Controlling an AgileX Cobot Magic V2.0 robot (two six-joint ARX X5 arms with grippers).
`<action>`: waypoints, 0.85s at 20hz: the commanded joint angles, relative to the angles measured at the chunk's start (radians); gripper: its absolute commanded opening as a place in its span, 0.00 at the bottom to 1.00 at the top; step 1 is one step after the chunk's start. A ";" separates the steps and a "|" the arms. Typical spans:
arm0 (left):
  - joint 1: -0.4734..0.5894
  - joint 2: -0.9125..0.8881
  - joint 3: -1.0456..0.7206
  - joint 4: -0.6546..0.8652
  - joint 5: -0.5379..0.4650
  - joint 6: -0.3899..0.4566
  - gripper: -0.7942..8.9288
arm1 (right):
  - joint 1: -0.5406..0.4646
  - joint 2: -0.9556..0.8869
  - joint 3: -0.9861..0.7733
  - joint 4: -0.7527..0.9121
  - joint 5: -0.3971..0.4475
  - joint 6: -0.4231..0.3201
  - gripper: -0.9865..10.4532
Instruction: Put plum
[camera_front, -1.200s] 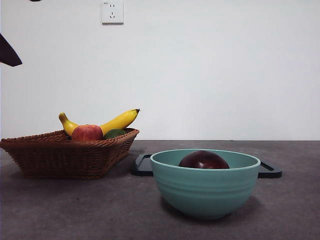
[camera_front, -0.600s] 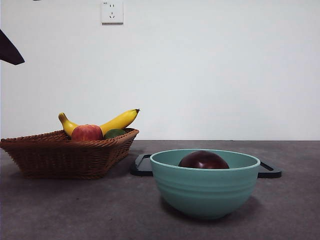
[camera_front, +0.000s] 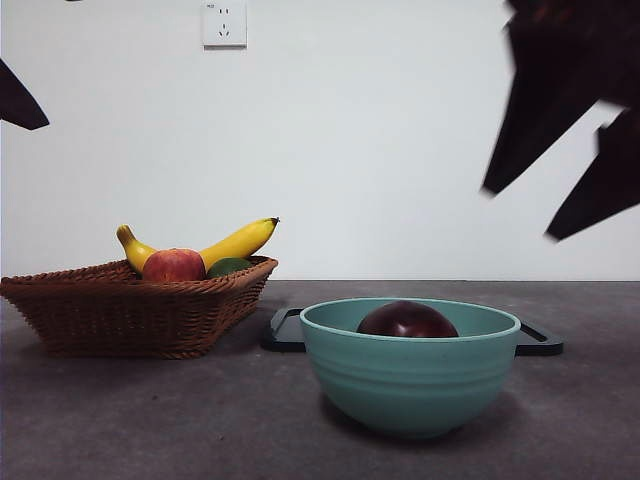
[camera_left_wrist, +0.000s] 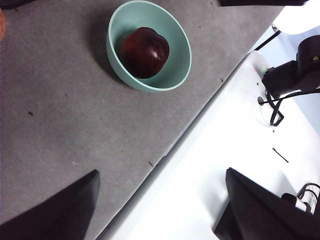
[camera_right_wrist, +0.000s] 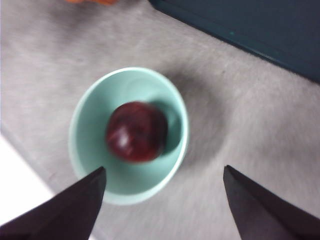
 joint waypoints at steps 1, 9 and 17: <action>-0.005 0.005 0.010 0.005 0.007 0.013 0.49 | 0.039 0.092 0.002 0.060 0.051 0.018 0.40; -0.005 0.005 0.010 0.005 0.007 0.013 0.49 | 0.105 0.285 0.002 0.163 0.170 0.018 0.26; -0.005 0.005 0.010 0.012 0.007 0.013 0.49 | 0.125 0.310 0.002 0.185 0.171 0.017 0.10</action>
